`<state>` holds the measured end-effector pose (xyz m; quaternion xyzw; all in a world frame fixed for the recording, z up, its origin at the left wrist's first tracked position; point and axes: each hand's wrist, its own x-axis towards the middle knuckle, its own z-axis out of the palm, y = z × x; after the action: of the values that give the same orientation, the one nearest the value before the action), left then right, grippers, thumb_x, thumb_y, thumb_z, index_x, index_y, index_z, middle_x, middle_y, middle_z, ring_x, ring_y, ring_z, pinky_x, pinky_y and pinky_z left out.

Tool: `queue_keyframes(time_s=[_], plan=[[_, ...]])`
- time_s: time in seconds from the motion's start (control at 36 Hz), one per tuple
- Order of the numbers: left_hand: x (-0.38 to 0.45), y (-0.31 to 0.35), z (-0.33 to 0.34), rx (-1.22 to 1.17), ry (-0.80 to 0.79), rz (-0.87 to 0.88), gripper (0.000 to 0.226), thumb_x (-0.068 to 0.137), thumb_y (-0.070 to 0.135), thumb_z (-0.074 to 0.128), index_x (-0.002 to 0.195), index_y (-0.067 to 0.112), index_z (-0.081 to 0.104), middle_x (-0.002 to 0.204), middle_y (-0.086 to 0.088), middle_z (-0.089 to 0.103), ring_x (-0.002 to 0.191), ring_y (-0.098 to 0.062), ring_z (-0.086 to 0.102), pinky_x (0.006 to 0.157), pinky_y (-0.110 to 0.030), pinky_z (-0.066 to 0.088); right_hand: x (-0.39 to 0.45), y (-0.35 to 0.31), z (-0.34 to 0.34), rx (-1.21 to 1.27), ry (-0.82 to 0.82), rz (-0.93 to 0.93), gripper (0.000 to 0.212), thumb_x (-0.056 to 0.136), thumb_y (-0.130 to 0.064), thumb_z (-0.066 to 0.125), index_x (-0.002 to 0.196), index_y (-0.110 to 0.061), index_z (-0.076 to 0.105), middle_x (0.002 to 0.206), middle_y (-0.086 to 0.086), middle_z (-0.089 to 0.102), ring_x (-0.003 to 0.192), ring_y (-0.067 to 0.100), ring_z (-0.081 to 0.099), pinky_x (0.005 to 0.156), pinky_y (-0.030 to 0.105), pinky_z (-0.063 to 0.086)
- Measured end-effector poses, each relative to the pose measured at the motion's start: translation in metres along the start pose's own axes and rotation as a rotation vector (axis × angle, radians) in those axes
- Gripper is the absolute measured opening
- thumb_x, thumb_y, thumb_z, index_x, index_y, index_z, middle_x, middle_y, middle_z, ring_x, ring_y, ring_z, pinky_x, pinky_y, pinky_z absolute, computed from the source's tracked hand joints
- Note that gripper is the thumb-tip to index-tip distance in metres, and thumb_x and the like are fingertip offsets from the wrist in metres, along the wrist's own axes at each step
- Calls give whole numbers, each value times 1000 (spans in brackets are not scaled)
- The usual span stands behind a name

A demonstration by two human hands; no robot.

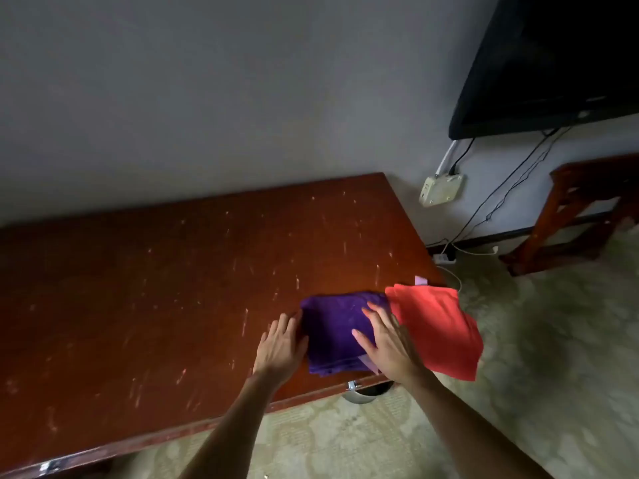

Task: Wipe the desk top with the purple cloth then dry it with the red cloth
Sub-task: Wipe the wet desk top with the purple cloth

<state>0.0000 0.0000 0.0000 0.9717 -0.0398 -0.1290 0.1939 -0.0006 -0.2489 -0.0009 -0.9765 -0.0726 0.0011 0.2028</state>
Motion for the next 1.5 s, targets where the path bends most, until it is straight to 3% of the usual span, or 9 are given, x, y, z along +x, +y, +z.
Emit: queue_keyframes(time_s=[0.14,0.33,0.44,0.53,0.64,0.78,1.19,1.36,1.5], plan=[[16,-8,21,-30,134,58,66,98,51,26,154,18,34,128,-3,53,113,-26,55,97,-50,48,21,-5,39,-91,-44,-236,67,102,-59,41,155,-18,42,164,-1,37,153,16,30,120,42,34],[35,-13,42,-204,265,35,68,101,56,32,156,16,29,123,-2,54,108,-20,53,95,-40,46,48,7,64,-161,-124,-381,65,104,-62,35,162,-34,23,172,-10,12,159,11,6,128,42,16],[44,-11,51,-238,305,33,62,102,49,40,150,10,36,119,-4,50,105,-20,49,94,-32,39,56,9,63,-167,-93,-394,65,104,-60,40,162,-35,23,172,-11,12,159,10,6,128,41,14],[51,-3,52,-347,364,42,57,101,43,46,145,7,39,129,-8,44,117,-19,44,105,-26,31,68,13,61,-168,-114,-390,66,103,-58,41,162,-36,22,172,-11,10,159,9,4,128,41,13],[68,8,53,-420,441,29,49,100,37,51,136,4,42,133,-12,40,124,-24,41,110,-37,34,96,22,58,-169,-130,-407,66,103,-57,41,162,-36,21,172,-11,10,159,9,4,128,42,14],[88,24,61,-444,477,-4,45,100,33,54,133,4,45,137,-12,40,126,-24,43,110,-37,36,146,38,56,-166,-147,-446,65,103,-59,36,162,-35,22,172,-10,12,159,12,8,127,44,17],[106,32,76,14,375,42,54,98,48,44,144,21,52,153,-7,46,143,-20,39,113,-37,30,368,93,32,-228,-182,-535,63,103,-61,30,161,-37,22,171,-11,15,158,9,9,126,31,3],[109,29,79,37,391,49,54,97,49,46,143,22,54,152,-6,47,142,-20,42,113,-38,32,429,99,31,-193,-122,-426,71,97,-67,21,160,-36,28,170,-9,21,158,13,14,128,43,13],[108,30,76,48,346,26,54,101,52,38,151,29,43,156,-1,40,148,-14,31,115,-33,26,440,95,40,-179,-35,-209,64,104,-63,28,161,-35,23,171,-6,17,158,15,10,128,43,6]])
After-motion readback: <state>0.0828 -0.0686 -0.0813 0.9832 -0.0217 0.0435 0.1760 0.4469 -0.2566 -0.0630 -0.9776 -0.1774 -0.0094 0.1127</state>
